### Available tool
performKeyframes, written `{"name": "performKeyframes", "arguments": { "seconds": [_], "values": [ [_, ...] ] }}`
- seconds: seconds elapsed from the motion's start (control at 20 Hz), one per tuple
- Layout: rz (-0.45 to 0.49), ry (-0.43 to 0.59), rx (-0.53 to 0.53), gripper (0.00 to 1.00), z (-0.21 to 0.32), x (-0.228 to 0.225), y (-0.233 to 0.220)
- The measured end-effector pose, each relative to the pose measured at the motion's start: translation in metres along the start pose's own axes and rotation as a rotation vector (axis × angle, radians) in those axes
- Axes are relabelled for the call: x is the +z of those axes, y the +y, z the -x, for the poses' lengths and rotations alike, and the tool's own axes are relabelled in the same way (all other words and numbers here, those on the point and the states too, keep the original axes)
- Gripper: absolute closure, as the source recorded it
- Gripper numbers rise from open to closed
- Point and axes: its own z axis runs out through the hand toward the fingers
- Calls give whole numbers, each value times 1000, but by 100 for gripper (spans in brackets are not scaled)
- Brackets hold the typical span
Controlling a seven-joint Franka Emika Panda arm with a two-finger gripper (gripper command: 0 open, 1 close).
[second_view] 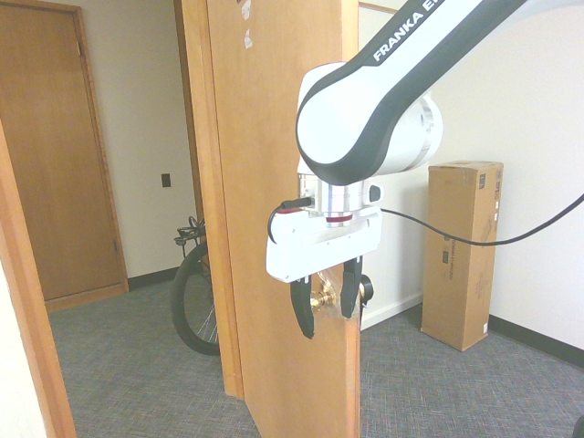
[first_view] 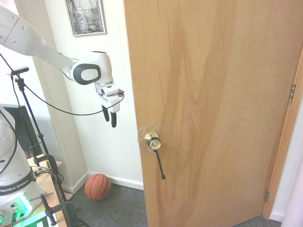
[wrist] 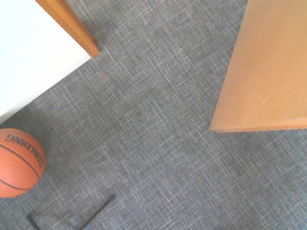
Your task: Close the door
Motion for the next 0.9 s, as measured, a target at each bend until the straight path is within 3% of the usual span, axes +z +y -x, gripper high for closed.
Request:
{"name": "performKeyframes", "arguments": {
  "seconds": [0.5,0.9],
  "values": [
    [-2,10,-31,0,27,-18,36],
    [-42,31,57,0,22,-56,78]
  ]
}}
